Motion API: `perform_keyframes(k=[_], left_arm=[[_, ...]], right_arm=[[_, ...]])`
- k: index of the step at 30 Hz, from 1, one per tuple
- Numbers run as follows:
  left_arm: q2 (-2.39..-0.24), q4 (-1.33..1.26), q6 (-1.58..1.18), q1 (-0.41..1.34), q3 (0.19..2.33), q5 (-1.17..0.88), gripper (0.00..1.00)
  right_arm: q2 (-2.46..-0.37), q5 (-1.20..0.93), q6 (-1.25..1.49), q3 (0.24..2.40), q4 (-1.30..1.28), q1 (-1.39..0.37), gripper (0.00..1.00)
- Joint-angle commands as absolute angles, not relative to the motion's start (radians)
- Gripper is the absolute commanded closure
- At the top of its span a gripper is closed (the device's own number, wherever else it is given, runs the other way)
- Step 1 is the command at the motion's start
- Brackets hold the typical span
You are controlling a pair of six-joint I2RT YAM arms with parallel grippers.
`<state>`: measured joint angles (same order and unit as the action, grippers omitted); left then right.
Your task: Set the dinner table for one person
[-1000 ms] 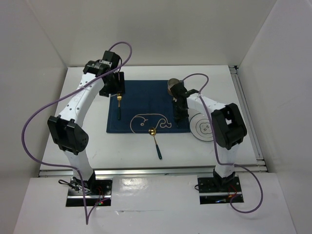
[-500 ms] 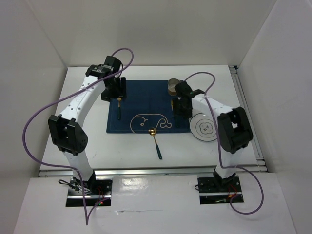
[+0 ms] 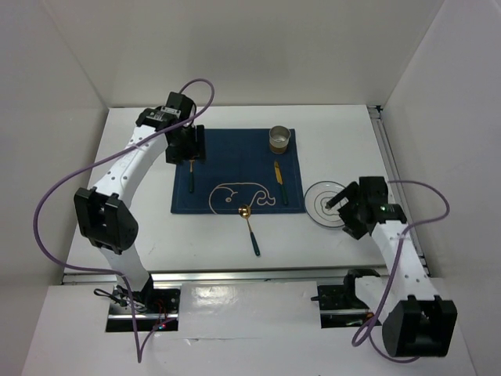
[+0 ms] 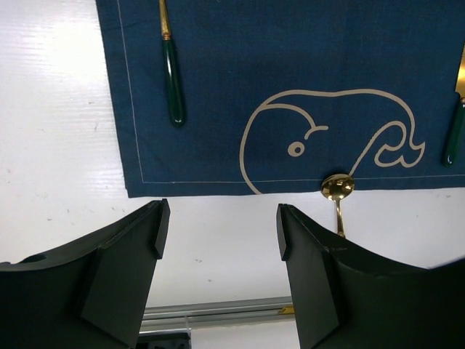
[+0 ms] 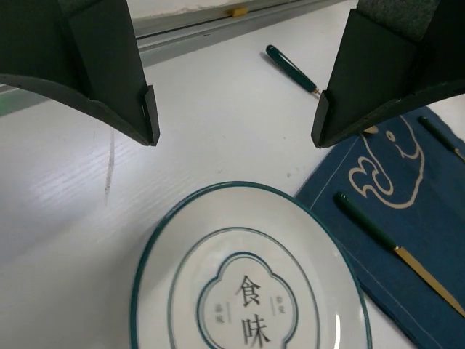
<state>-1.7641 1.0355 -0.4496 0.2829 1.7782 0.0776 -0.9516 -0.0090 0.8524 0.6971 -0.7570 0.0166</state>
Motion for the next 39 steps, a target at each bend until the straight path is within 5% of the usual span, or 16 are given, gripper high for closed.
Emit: perform_keyframes(k=[1, 15, 22, 27, 28, 29, 31, 39], left_arm=[[-1.75, 1.009, -0.439, 0.282, 1.761, 0.048, 0.22], [-1.715, 0.953, -0.402, 0.282, 1.703, -0.075, 0.23], [-1.706, 0.943, -0.402, 0.282, 1.713, -0.133, 0.23], [-1.672, 0.943, -0.432, 0.282, 1.703, -0.075, 0.23], [-1.672, 0.943, -0.433, 0.282, 1.703, -0.075, 0.23], [-1.672, 0.943, -0.433, 0.282, 1.692, -0.075, 0.23], [-1.672, 0.953, -0.433, 0.282, 1.692, -0.075, 0.23], [-1.681, 0.972, -0.423, 0.282, 1.724, -0.057, 0.23]], right_arm=[[-0.833, -0.115, 0.953, 0.602, -0.639, 0.086, 0.0], [-0.983, -0.19, 0.997, 0.388, -0.301, 0.175, 0.11], [-1.04, -0.154, 1.06, 0.307, -0.117, 0.175, 0.26], [-0.988, -0.065, 1.117, 0.288, -0.107, 0.175, 0.53], [-0.974, -0.051, 1.117, 0.288, -0.107, 0.175, 0.63], [-0.963, -0.04, 1.117, 0.288, -0.107, 0.175, 0.84], [-0.954, -0.031, 1.095, 0.322, -0.161, 0.175, 1.0], [-0.854, -0.043, 0.93, 0.556, -0.278, 0.175, 1.0]])
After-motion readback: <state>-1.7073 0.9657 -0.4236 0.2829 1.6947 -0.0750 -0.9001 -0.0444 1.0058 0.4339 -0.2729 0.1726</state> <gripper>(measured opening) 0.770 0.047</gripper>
